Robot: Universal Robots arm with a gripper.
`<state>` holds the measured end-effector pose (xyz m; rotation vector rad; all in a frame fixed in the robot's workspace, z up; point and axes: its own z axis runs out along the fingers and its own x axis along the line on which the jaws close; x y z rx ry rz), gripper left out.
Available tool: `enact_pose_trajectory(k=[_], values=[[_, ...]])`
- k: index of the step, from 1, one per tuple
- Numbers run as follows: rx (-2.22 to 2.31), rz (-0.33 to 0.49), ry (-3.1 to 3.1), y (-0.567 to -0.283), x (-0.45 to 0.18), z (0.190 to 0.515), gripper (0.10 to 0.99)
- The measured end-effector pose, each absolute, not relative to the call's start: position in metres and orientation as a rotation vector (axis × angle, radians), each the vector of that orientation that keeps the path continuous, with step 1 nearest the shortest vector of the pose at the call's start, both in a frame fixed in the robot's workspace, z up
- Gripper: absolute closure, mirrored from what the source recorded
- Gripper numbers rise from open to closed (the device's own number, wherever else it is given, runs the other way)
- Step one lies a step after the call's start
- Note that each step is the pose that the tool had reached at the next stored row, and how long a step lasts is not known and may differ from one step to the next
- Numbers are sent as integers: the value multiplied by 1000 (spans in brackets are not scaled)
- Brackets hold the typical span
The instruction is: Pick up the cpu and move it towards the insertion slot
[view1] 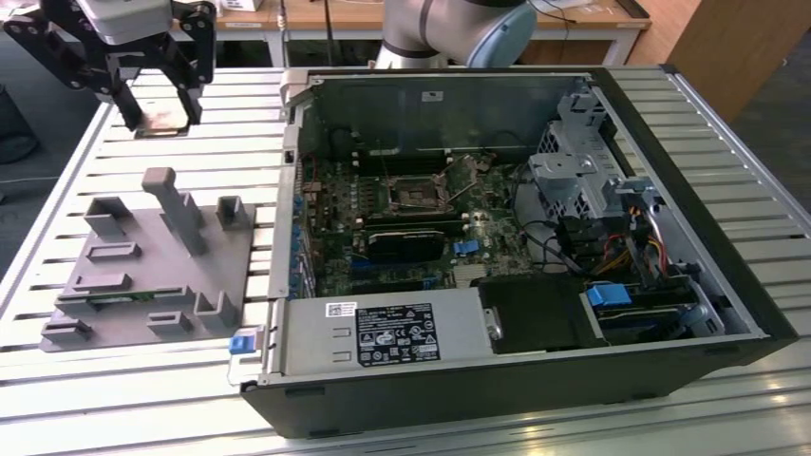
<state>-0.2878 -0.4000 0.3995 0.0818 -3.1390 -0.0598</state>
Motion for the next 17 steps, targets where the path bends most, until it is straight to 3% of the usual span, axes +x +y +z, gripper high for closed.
enact_pose_trajectory(k=[17], values=[[82,-60,-3139,-400,-267,399,541]])
